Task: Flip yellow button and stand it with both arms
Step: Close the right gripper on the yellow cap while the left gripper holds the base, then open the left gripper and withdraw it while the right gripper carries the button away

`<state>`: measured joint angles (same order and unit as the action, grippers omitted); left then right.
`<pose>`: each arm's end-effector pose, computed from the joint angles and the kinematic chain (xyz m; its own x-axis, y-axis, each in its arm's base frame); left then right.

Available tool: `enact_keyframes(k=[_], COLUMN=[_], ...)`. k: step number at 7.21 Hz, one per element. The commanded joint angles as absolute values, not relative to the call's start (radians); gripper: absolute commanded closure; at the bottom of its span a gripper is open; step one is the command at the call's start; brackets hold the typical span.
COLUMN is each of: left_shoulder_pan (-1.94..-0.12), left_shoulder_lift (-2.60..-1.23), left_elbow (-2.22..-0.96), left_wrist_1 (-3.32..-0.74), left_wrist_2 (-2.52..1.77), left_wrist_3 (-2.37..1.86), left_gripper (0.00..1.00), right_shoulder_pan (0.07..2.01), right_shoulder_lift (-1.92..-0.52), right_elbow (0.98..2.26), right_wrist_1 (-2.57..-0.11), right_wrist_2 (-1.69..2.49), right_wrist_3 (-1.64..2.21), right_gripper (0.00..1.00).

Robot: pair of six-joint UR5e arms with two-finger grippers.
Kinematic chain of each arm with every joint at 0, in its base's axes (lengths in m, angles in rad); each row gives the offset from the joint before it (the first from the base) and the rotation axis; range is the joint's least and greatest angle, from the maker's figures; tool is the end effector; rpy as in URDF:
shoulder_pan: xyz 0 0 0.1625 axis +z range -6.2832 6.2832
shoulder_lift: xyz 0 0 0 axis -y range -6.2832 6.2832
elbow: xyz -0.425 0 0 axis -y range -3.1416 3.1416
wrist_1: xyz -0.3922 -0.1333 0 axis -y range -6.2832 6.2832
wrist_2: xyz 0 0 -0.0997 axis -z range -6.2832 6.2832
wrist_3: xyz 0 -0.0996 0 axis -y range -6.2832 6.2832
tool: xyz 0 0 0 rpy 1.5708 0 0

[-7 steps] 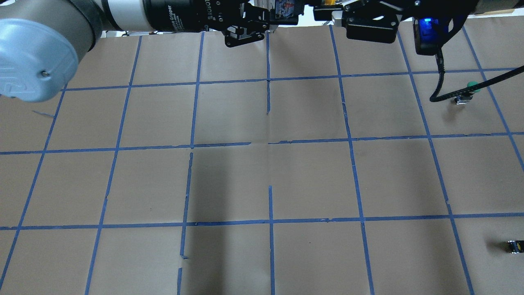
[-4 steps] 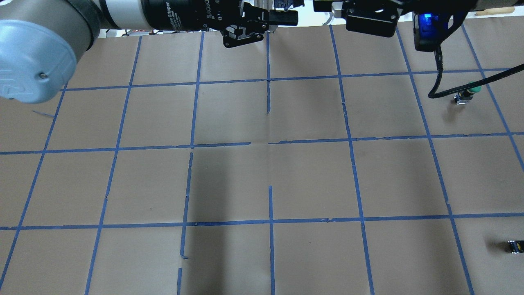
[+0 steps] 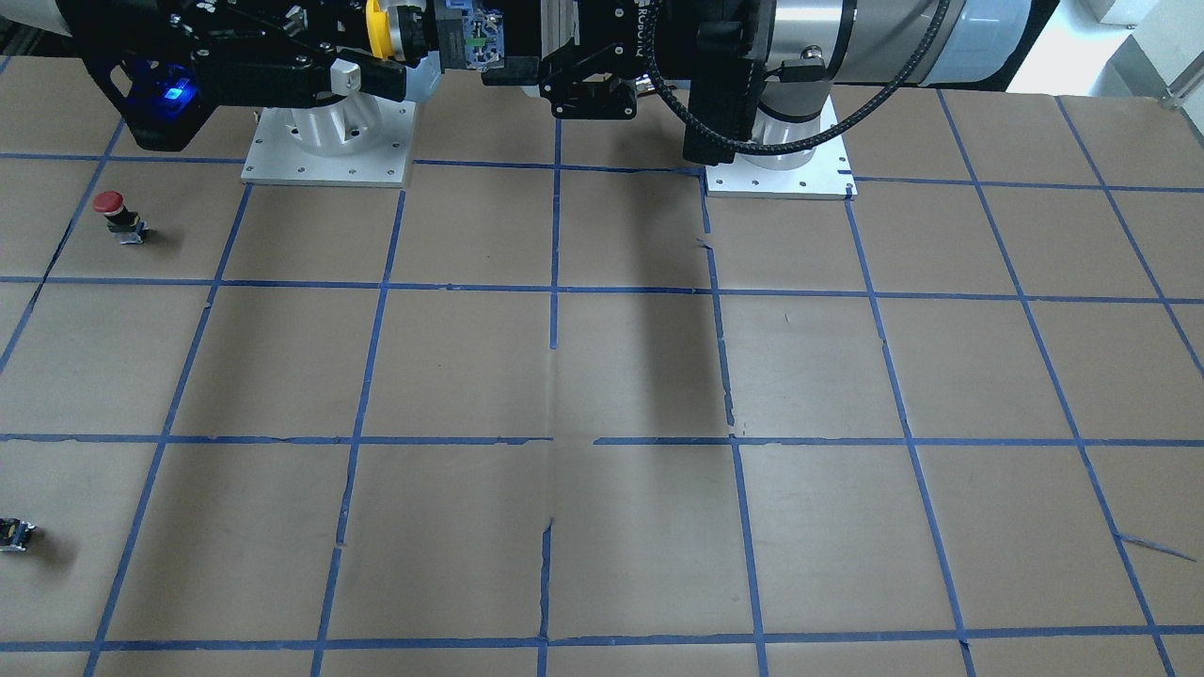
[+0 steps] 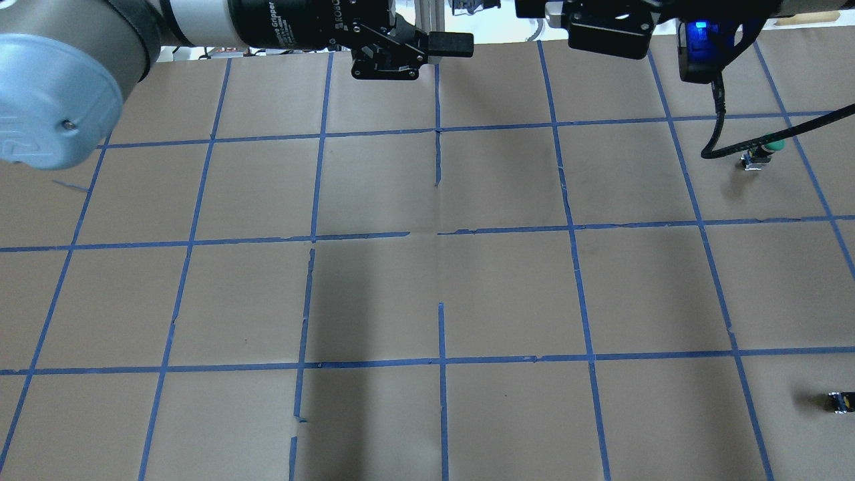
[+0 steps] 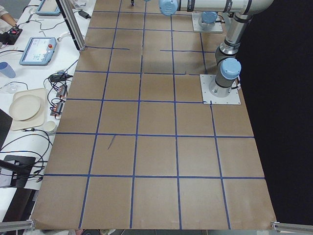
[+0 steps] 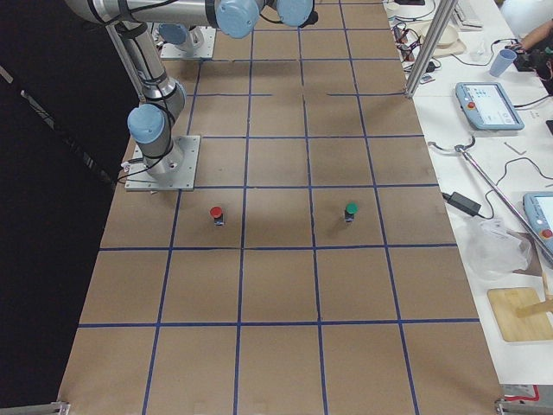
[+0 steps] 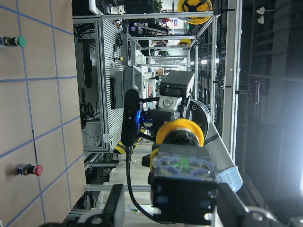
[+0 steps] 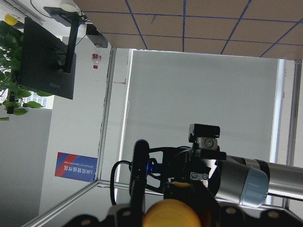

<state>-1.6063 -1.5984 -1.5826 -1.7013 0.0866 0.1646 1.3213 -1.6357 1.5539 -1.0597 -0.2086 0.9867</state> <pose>-0.2501 -0.4919 0.5465 -0.0854 -0.0017 0.9963 0.0497 0.9987 0.0059 0.1136 -0.4886 0.5584 0.1321 0.9808 -0.1433 0.2073 0.1140 0.9716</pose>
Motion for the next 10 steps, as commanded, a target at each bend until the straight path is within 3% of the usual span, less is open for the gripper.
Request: enact_keyframes(k=[1,4,7,10], left_shoulder_pan=[-1.591,-1.540,-1.587,-1.666], left_shoulder_lift=[-1.591,-1.597,-1.650,-1.667], left_elbow=[-1.583,-1.575,-1.458,-1.465], left_wrist_1=[-1.701,-1.701,-1.703,-1.658], left_wrist_2=[0.176,0.486,1.048,1.624], left_wrist_3=[0.146,0.146,0.118,0.120], left_gripper=[0.10,0.07,0.07,0.07], right_shoulder_pan=[1.248,1.215,1.215,1.216], right_shoulder_lift=[-1.638,-1.638,-1.651,-1.643], right_elbow=[1.551,1.546,1.546,1.555], right_wrist_1=[-1.095,-1.225,-1.246,-1.249], right_wrist_2=[-0.248,-0.412,-0.741,-1.090], right_wrist_3=[0.988,0.965,0.620,0.129], right_gripper=[0.89,0.89,0.88,0.90])
